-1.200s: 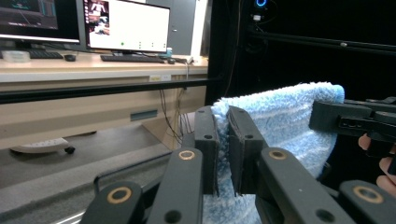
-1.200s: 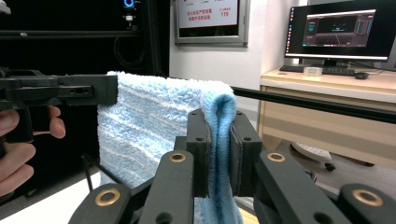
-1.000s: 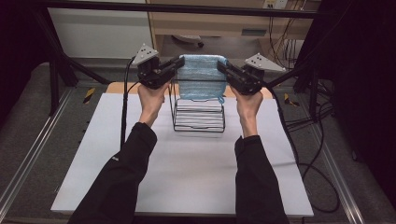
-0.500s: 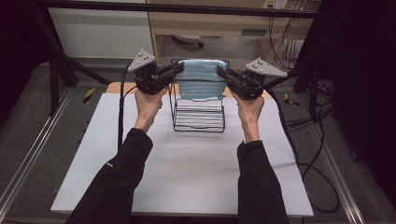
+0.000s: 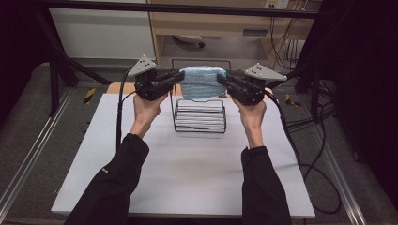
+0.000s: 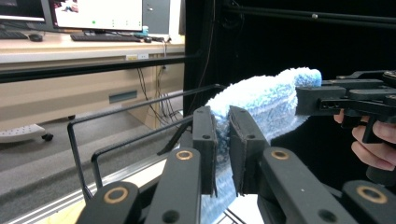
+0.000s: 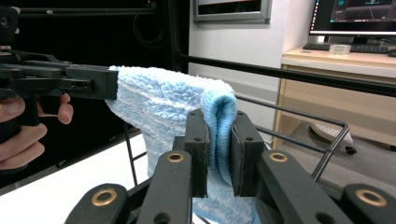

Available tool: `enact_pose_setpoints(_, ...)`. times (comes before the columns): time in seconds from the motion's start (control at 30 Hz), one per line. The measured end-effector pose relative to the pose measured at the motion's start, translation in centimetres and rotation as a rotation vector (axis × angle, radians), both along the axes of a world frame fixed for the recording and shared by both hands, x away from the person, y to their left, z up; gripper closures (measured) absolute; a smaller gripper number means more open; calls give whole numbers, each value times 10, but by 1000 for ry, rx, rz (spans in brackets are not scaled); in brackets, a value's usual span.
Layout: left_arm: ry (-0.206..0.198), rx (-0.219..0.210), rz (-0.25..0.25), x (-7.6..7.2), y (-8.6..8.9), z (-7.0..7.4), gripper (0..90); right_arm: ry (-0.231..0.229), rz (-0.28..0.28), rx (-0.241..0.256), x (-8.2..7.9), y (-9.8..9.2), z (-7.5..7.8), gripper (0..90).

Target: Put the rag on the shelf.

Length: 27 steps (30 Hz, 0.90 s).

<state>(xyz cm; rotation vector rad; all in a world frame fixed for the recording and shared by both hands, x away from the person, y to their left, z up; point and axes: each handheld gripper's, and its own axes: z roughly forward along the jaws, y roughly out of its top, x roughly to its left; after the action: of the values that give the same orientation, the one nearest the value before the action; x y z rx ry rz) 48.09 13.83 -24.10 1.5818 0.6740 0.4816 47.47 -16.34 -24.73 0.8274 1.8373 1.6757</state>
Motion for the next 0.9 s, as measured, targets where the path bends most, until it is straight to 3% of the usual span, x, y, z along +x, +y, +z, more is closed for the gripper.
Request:
enact_pose_setpoints(0.23,10,20,0,-4,0,1,796,-1,20,-12,-2,-1,-3,798)
enact_pose_setpoints(0.37,20,24,14,-5,3,14,766,-3,30,-13,-2,-2,-4,799)
enact_pose_setpoints(0.53,29,-22,62,-4,9,35,764,-8,36,-25,-4,-3,-5,799)
enact_pose_setpoints(0.73,109,24,107,9,5,42,825,-21,39,-28,-5,-3,-7,798)
enact_pose_setpoints(0.9,178,26,50,18,0,33,869,-30,45,-25,-6,-3,-9,795)
